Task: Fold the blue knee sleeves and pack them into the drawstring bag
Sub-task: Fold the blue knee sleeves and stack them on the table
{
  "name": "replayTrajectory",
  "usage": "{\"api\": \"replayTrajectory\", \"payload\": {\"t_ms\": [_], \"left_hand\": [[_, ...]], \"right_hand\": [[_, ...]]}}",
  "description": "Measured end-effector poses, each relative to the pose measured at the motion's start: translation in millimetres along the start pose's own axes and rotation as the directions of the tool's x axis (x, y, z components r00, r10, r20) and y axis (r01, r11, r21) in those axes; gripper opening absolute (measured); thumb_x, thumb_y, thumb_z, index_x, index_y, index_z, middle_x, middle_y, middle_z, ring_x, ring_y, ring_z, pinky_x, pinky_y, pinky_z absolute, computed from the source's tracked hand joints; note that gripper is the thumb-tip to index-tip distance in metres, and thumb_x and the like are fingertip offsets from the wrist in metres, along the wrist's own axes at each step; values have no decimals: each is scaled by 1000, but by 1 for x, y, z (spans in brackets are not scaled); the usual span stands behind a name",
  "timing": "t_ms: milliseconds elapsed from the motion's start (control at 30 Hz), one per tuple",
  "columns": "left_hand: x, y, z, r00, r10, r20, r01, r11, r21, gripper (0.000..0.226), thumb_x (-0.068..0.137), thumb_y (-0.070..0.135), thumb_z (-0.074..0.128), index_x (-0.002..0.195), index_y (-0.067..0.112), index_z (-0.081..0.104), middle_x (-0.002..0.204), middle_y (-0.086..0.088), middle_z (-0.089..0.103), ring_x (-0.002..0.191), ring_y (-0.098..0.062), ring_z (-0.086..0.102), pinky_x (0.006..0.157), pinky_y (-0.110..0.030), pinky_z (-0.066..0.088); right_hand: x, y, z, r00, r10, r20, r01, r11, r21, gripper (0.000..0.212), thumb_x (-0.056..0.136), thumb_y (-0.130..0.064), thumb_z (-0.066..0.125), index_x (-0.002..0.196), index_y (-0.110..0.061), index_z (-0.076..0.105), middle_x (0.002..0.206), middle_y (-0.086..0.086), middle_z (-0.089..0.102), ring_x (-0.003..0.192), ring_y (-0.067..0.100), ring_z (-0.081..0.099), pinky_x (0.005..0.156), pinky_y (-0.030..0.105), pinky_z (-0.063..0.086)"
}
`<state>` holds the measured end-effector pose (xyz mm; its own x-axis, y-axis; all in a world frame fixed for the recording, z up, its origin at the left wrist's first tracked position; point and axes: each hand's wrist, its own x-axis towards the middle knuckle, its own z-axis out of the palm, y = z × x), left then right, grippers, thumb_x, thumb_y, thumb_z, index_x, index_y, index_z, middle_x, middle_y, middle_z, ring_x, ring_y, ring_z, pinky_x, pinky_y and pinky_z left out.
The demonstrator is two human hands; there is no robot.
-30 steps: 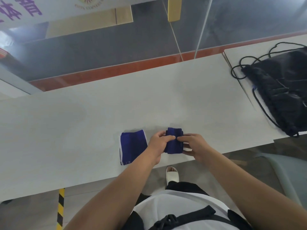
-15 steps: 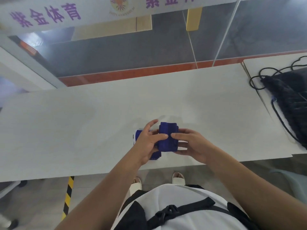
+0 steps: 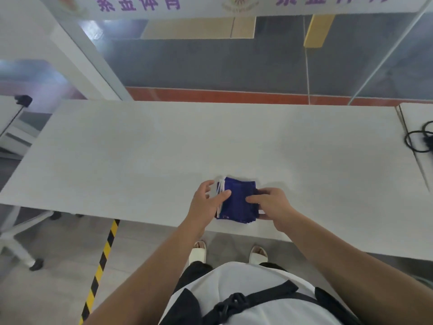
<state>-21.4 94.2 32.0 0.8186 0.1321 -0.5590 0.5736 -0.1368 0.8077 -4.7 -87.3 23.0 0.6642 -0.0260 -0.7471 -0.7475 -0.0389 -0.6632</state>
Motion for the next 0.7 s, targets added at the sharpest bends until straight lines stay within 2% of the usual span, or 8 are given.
{"api": "replayTrajectory", "payload": {"t_ms": [67, 133, 200, 267, 400, 500, 633, 700], "left_hand": [[-1, -2, -2, 997, -57, 52, 56, 998, 25, 72, 87, 42, 72, 147, 26, 37, 149, 0, 38, 119, -12, 45, 73, -17, 40], [-1, -3, -1, 986, -114, 119, 115, 993, 1, 75, 86, 40, 74, 146, 25, 33, 145, 1, 42, 112, -11, 52, 69, -15, 45], [1, -1, 2, 976, -133, 172, 145, 988, -56, 69, 85, 32, 77, 139, 26, 34, 124, 6, 55, 99, -7, 60, 58, -11, 50], [4, 0, 5, 973, -132, 189, 147, 987, -67, 67, 84, 29, 78, 136, 27, 36, 113, 9, 58, 97, -9, 64, 56, -12, 52], [11, 3, 7, 967, -146, 207, 156, 987, -30, 70, 82, 33, 80, 136, 29, 36, 115, 9, 58, 102, -14, 65, 60, -18, 55], [16, 3, 6, 961, -155, 230, 155, 988, 16, 72, 81, 33, 81, 135, 31, 35, 115, 10, 57, 103, -14, 64, 62, -20, 55], [23, 1, 7, 962, -163, 219, 157, 987, 43, 77, 78, 29, 84, 138, 28, 36, 115, 9, 58, 102, -15, 64, 63, -22, 56], [25, 1, 7, 960, -172, 221, 165, 985, 51, 78, 77, 30, 85, 138, 29, 36, 116, 8, 58, 103, -16, 64, 63, -23, 57]], "right_hand": [[2, 2, 5, 999, -18, -43, 16, 999, -30, 15, 81, 0, 73, 86, -12, 65, 98, 15, 73, 87, 29, 72, 80, 49, 62], [2, 1, 7, 998, -14, -64, 12, 999, -31, 15, 81, 0, 74, 87, -11, 65, 96, 14, 73, 86, 29, 72, 80, 52, 61], [2, -1, 8, 999, 17, -51, -16, 1000, 26, 17, 82, 1, 74, 97, -4, 66, 98, 15, 73, 86, 29, 72, 77, 50, 62], [1, -3, 10, 999, 26, -41, -24, 999, 42, 19, 83, 1, 72, 101, 0, 66, 97, 16, 73, 84, 29, 73, 74, 47, 63], [6, 0, 12, 997, 20, -70, -20, 1000, 9, 14, 83, 1, 72, 93, -6, 65, 95, 15, 74, 79, 25, 72, 68, 41, 62], [11, 3, 12, 996, 20, -84, -22, 999, -32, 13, 82, -1, 74, 91, -7, 67, 93, 14, 75, 82, 29, 74, 78, 48, 62], [12, 3, 8, 996, 54, -75, -51, 998, 35, 21, 81, 0, 76, 99, -4, 66, 100, 16, 74, 90, 31, 73, 69, 37, 61], [12, 2, 6, 995, 77, -57, -73, 995, 66, 26, 81, 1, 76, 104, -2, 65, 102, 18, 73, 93, 32, 72, 71, 37, 61]]}}
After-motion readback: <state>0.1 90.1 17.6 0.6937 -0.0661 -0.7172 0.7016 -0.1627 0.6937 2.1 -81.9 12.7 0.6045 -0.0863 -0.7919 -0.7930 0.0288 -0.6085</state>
